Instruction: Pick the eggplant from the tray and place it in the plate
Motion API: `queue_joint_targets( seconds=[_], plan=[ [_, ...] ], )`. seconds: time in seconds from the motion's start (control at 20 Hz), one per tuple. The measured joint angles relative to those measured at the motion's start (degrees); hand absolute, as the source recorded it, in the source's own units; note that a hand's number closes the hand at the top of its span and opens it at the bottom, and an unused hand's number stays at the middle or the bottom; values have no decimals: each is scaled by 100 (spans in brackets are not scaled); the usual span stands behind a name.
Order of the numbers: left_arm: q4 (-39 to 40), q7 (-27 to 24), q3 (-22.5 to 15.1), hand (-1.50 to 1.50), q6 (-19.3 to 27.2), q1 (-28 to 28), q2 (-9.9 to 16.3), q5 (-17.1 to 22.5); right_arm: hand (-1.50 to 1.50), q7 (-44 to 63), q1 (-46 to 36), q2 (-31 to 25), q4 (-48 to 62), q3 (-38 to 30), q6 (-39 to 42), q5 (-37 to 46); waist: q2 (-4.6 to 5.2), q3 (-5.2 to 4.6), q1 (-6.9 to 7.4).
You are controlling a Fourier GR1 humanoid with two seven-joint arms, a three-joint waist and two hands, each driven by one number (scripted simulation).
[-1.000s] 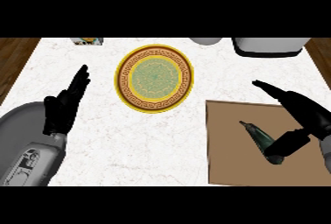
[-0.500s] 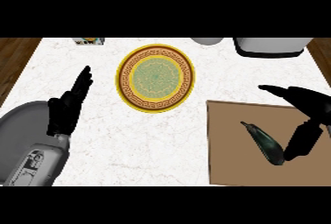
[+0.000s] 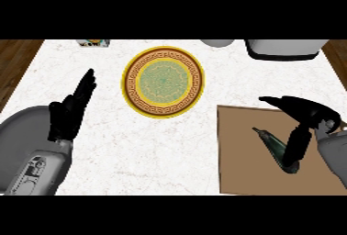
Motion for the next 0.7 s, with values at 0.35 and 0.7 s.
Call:
queue_joint_targets(
  seconds=[0.35, 0.7],
  plan=[
    [-79, 42, 168, 0, -133, 21, -94, -139, -150, -634, 197, 193, 645, 112, 64, 772, 2, 1, 1],
    [92, 3, 307, 0, -195, -72, -334, -387, -150, -1209, 259, 439, 1232, 60, 57, 1499, 1, 1, -7]
  ],
)
